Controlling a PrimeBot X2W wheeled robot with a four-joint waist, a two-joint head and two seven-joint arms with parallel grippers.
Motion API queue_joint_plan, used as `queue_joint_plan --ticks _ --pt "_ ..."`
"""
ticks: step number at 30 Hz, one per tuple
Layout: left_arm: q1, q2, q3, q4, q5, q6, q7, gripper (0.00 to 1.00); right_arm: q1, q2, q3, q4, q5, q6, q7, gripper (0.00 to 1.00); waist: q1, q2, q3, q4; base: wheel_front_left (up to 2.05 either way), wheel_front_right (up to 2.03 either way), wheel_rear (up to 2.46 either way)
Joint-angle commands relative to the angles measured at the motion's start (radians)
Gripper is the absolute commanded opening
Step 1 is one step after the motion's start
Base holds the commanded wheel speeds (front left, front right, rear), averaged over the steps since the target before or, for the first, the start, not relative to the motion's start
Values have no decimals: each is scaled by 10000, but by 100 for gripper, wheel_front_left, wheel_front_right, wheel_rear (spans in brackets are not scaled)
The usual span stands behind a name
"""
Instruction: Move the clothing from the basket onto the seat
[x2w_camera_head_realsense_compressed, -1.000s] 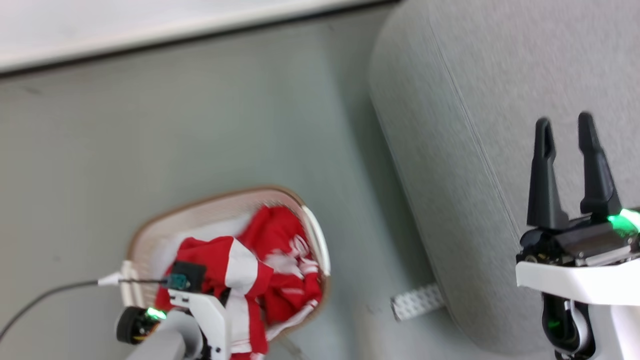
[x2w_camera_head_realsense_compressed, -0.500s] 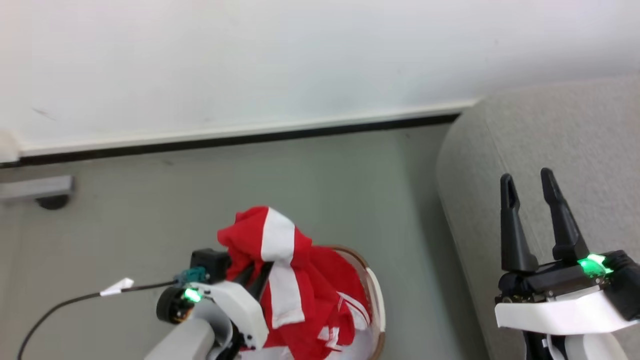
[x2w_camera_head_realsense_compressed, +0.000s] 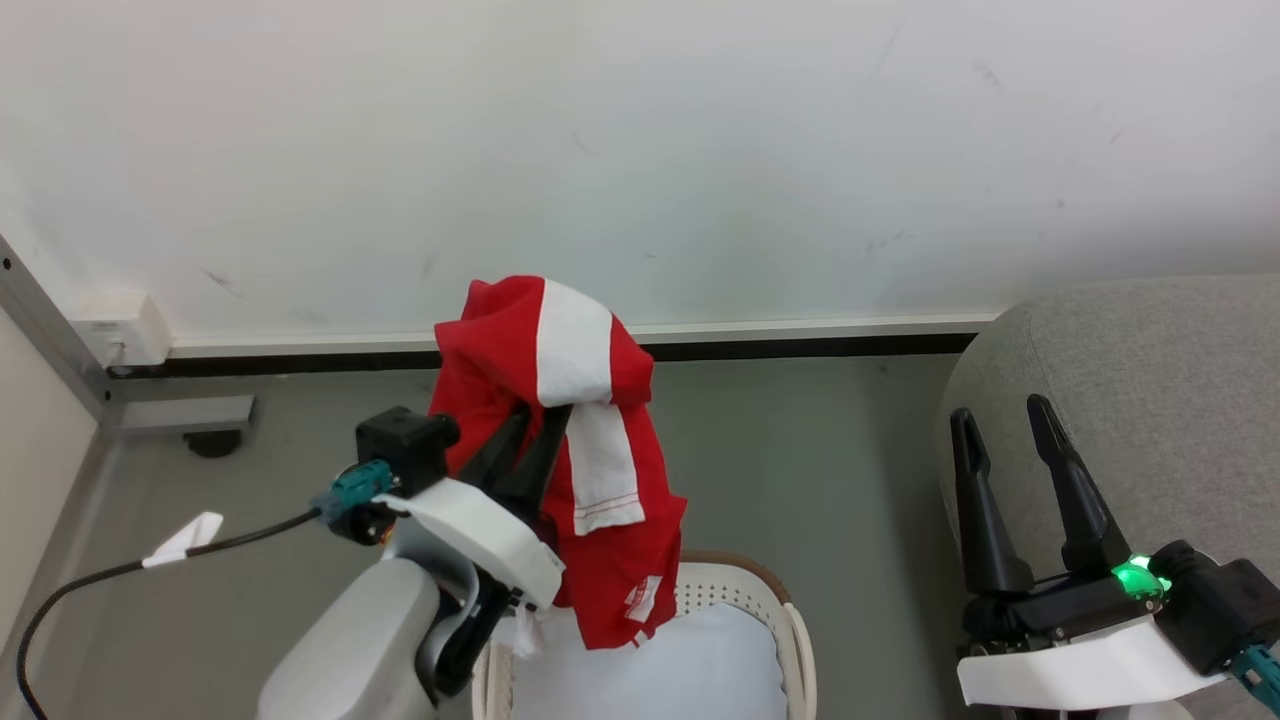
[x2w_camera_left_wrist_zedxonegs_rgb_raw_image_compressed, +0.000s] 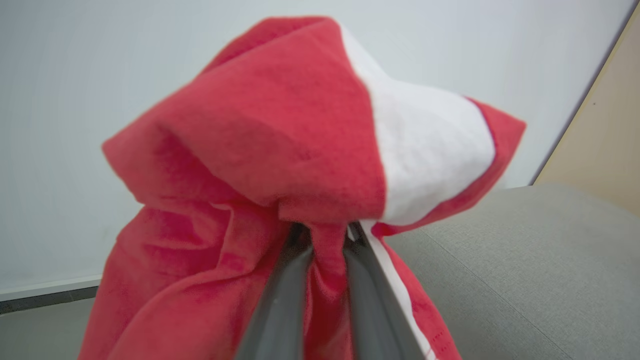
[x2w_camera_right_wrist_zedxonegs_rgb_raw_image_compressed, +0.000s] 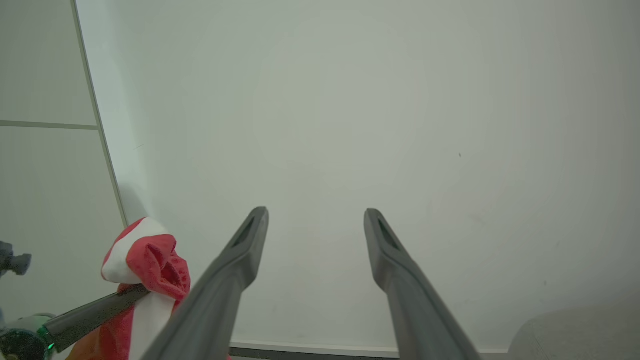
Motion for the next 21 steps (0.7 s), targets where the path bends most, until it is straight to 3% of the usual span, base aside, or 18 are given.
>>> queue_joint_plan --ticks 1,10,21 --pt "-17 75 64 -142 105 42 -21 0 170 -30 15 17 21 -21 -3 100 3 -1 -15 12 0 0 0" --pt "-70 418 328 -1692 -18 458 191 0 248 -28 320 124 130 -21 -3 100 3 -1 -97 -10 0 0 0" --pt "284 562 348 -2592 -166 760 450 0 220 -27 653 427 -72 -21 -3 100 3 -1 -172 -44 0 0 0"
